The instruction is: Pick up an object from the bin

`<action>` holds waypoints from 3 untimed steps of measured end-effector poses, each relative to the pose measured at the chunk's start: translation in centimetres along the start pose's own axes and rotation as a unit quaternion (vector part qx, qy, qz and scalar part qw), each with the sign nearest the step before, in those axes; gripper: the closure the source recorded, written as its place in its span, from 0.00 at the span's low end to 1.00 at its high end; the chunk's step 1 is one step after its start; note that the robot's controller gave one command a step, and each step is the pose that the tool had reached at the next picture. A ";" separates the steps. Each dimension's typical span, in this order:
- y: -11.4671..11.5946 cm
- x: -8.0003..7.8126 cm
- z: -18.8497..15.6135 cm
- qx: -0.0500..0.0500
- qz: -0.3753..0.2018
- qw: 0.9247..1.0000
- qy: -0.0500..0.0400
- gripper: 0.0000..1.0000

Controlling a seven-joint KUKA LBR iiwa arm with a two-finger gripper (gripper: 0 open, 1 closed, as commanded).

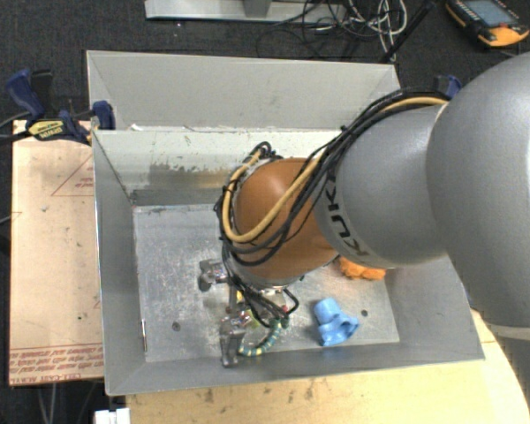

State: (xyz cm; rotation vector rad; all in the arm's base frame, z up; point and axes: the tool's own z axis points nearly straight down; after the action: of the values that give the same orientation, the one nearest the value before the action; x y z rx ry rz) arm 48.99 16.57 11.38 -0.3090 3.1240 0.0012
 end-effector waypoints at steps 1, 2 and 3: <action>-0.8 0.4 1.1 0.000 0.001 1.000 0.002 0.00; -3.7 1.1 2.9 -0.001 0.038 0.999 -0.001 0.00; -7.9 -1.0 4.1 -0.001 0.076 0.997 0.001 0.00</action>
Offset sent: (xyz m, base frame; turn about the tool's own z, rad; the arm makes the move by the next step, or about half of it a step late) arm -0.0057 -0.0540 -0.0388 0.0996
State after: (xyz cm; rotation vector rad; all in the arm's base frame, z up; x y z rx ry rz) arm 51.52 9.01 7.23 -0.0720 3.1399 0.0044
